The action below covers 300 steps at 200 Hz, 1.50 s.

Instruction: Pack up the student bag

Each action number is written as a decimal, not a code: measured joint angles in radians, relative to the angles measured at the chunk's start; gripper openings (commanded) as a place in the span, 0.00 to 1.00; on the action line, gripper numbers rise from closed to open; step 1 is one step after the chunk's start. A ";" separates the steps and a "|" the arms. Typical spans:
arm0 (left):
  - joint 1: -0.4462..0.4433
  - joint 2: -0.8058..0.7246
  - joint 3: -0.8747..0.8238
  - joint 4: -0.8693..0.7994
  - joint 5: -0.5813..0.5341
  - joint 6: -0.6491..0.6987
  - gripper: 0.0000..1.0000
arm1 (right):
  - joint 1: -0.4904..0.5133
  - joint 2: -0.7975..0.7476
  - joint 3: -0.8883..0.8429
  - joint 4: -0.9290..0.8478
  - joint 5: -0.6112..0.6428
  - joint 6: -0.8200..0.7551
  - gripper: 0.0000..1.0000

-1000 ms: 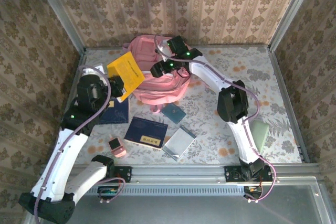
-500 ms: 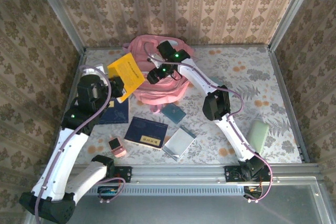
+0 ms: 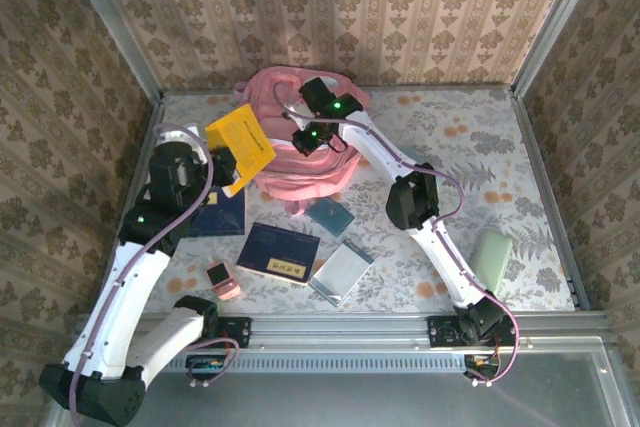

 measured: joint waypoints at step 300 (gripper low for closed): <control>0.000 -0.053 0.045 -0.027 0.016 -0.024 0.00 | -0.092 -0.122 0.352 -0.062 0.359 0.491 0.00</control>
